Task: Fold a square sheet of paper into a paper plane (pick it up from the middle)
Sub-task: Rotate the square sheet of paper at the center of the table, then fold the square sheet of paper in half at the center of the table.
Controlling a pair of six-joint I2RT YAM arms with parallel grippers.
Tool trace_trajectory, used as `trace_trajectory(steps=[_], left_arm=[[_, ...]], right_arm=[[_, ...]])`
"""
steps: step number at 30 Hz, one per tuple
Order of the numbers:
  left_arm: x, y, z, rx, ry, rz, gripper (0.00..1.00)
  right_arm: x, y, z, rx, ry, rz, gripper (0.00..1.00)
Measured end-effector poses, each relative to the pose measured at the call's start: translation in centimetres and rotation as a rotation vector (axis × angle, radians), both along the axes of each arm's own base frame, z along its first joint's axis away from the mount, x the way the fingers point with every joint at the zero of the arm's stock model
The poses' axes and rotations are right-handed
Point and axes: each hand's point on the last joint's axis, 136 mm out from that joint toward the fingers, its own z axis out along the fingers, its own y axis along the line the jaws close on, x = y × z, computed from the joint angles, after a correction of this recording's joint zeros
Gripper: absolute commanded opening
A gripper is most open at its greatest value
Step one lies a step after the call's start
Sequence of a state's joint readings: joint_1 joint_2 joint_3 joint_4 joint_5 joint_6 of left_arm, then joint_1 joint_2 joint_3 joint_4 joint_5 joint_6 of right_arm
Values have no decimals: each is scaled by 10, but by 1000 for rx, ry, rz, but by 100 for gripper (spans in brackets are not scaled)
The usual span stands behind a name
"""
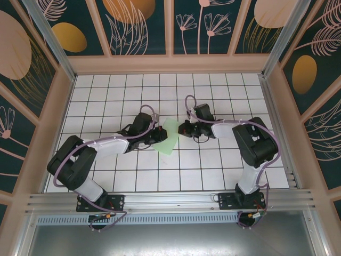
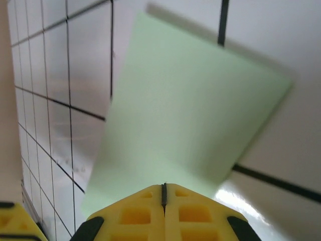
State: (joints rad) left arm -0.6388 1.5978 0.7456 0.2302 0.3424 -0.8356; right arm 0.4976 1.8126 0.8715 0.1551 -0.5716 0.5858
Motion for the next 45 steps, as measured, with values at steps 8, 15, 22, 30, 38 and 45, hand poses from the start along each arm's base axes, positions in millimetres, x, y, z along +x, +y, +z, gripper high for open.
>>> trace_trajectory(steps=[8, 15, 22, 30, 38, 45], left_arm=[[-7, -18, -23, 14, 66, -48, 0], [-12, -29, -36, 6, 106, -88, 0], [-12, -40, -45, 12, 125, -111, 0], [-11, -40, -56, 31, 143, -106, 0], [-12, -36, -62, 55, 160, -95, 0], [-14, -34, -64, 57, 178, -80, 0]], right_arm=[[-8, 6, 0, 21, 9, 27, 0], [-9, 8, -9, 16, 28, 35, 0], [-8, 11, -14, 12, 39, 42, 0], [-7, 12, -19, 4, 49, 44, 0], [-5, 13, -20, -11, 55, 52, 0], [4, 10, -21, -14, 66, 54, 0]])
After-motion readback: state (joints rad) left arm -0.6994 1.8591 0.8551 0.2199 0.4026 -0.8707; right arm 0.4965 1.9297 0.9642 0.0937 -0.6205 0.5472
